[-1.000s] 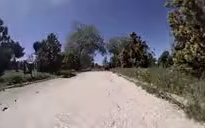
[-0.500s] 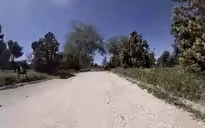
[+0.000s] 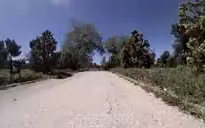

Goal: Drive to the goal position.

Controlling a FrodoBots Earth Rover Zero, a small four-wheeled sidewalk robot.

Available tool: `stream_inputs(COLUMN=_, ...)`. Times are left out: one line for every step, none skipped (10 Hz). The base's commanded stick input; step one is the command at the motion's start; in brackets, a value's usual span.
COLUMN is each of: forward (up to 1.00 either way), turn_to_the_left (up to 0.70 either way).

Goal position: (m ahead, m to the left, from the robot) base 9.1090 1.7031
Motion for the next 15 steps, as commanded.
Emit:
stream_inputs(forward=0.7, turn_to_the_left=0.03)
stream_inputs(forward=0.7, turn_to_the_left=0.03)
stream_inputs(forward=0.7, turn_to_the_left=0.03)
stream_inputs(forward=0.7, turn_to_the_left=0.03)
stream_inputs(forward=0.7, turn_to_the_left=0.03)
stream_inputs(forward=0.7, turn_to_the_left=0.03)
stream_inputs(forward=0.7, turn_to_the_left=0.03)
stream_inputs(forward=0.7, turn_to_the_left=0.03)
stream_inputs(forward=0.7, turn_to_the_left=0.03)
stream_inputs(forward=0.7, turn_to_the_left=0.03)
stream_inputs(forward=0.7, turn_to_the_left=0.03)
stream_inputs(forward=0.7, turn_to_the_left=0.03)
stream_inputs(forward=0.7, turn_to_the_left=0.03)
stream_inputs(forward=0.7, turn_to_the_left=0.03)
stream_inputs(forward=0.7, turn_to_the_left=0.03)
